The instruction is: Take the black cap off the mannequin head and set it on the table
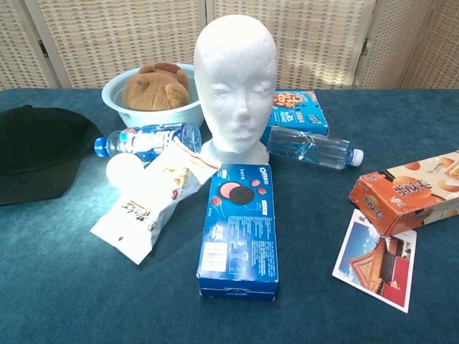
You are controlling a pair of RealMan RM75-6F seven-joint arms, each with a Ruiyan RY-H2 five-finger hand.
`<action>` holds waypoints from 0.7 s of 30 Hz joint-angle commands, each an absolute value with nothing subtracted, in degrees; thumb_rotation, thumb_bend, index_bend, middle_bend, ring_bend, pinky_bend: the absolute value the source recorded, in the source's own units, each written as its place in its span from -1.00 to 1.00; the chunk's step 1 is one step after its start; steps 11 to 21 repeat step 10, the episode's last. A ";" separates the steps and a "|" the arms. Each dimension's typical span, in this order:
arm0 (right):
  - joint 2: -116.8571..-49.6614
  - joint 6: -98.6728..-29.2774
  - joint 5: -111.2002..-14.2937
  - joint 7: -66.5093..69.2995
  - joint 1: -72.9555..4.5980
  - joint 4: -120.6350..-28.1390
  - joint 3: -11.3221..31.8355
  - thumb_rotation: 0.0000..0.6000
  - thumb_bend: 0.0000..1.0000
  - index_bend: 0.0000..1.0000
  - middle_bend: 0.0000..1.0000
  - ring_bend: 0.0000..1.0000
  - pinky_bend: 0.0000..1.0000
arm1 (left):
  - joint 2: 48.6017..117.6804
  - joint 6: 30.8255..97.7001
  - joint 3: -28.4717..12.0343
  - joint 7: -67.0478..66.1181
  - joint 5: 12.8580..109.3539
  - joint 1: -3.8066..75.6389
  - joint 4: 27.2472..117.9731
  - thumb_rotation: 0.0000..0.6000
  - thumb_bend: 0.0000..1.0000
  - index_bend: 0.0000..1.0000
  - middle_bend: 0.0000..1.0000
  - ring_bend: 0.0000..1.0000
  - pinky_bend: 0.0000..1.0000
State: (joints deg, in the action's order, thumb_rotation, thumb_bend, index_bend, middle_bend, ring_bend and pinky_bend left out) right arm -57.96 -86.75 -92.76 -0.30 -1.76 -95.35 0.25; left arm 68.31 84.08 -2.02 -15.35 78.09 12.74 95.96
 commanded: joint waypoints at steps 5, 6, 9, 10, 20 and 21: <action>-58.92 -88.05 -94.08 0.37 -1.90 -94.25 0.40 1.00 -0.82 -0.45 -0.47 -0.62 -0.55 | 67.85 88.94 -0.75 -14.21 82.51 9.62 97.93 1.00 -0.82 -0.80 -0.46 -0.40 -0.19; -59.01 -88.24 -94.07 0.52 -1.85 -94.12 0.46 1.00 -0.82 -0.45 -0.47 -0.62 -0.55 | 67.89 89.33 -0.61 -14.02 83.01 9.32 97.95 1.00 -0.82 -0.80 -0.46 -0.40 -0.19; -59.22 -88.76 -94.01 0.84 -1.75 -93.70 0.64 1.00 -0.82 -0.45 -0.47 -0.62 -0.55 | 68.03 90.19 -0.17 -13.92 84.23 8.46 98.07 1.00 -0.82 -0.80 -0.46 -0.40 -0.19; -59.29 -88.91 -94.03 0.88 -1.74 -93.56 0.69 1.00 -0.82 -0.45 -0.47 -0.62 -0.55 | 68.09 90.41 -0.04 -14.04 84.56 8.17 98.14 1.00 -0.82 -0.80 -0.46 -0.40 -0.19; -59.29 -88.91 -94.03 0.88 -1.74 -93.56 0.69 1.00 -0.82 -0.45 -0.47 -0.62 -0.55 | 68.09 90.41 -0.04 -14.04 84.56 8.17 98.14 1.00 -0.82 -0.80 -0.46 -0.40 -0.19; -59.29 -88.91 -94.03 0.88 -1.74 -93.56 0.69 1.00 -0.82 -0.45 -0.47 -0.62 -0.55 | 68.09 90.41 -0.04 -14.04 84.56 8.17 98.14 1.00 -0.82 -0.80 -0.46 -0.40 -0.19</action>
